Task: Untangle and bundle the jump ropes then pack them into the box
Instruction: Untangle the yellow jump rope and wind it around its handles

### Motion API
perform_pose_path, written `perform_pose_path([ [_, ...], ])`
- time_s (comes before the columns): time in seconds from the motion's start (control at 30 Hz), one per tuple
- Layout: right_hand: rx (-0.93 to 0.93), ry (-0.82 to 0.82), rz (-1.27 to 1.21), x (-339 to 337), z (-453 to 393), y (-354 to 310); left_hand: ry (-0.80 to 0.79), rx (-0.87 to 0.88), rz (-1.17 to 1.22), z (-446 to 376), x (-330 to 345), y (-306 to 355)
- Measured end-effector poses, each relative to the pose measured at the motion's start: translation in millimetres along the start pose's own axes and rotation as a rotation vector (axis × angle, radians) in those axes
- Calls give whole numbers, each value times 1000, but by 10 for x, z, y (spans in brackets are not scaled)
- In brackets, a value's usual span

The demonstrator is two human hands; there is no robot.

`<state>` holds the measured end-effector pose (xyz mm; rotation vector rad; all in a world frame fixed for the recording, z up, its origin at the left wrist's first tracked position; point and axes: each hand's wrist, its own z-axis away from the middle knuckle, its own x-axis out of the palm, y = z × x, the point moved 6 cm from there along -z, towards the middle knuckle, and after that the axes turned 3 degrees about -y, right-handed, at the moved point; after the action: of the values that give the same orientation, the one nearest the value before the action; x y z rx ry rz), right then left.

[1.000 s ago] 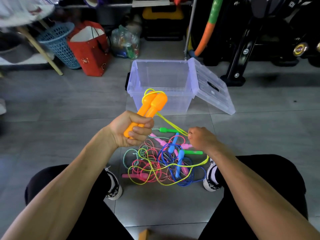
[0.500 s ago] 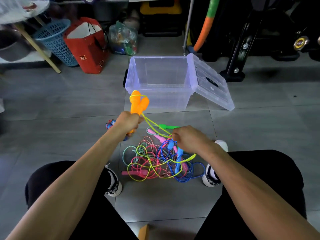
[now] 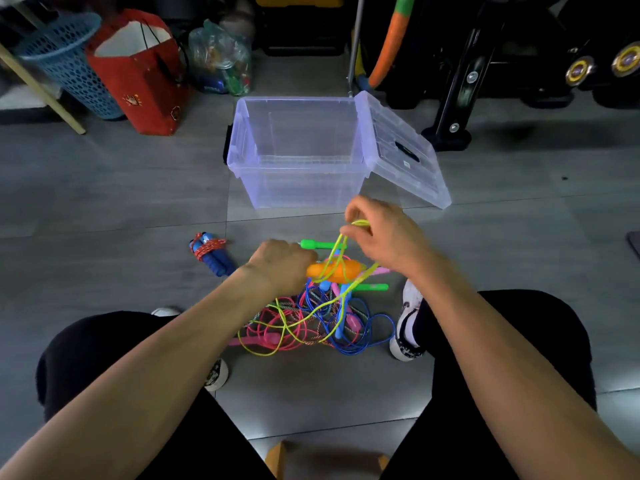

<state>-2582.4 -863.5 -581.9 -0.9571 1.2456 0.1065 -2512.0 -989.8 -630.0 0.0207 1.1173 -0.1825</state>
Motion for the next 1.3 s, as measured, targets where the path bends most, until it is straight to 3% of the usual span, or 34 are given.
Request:
perform_pose_path([
  [0.07,71,61,-125,-81,-17,174,146,107,9,44,-160,56],
  [0.17,158,-17,-404,1,-11,324,375,195,108,197,-374,-27],
  [0.27,223,-112,-605,110,7,328,475,138,296,325,-451,-223],
  [0.4,285,-170,-589,238,50,193,385,-62,604,332,-383,-331],
  [0.53,207,-222,-253,364,83,-13,282,-276,807,296,-236,-505],
  [0.7,67,-391,123,520,175,-286,81,-447,504,301,-77,-501],
  [0.8,-11,-419,162,447,148,-360,-38,-401,231,278,-12,-333],
  [0.9,14,-391,73,249,49,-318,-58,-311,20,275,-50,-234],
  [1.03,27,-393,-87,160,-16,-283,-82,-164,-117,311,-85,-204],
  [1.17,45,-340,-387,191,-97,-201,-18,36,1,359,-64,-149],
  [1.3,119,-268,-612,274,-146,4,71,82,425,400,-119,-247],
])
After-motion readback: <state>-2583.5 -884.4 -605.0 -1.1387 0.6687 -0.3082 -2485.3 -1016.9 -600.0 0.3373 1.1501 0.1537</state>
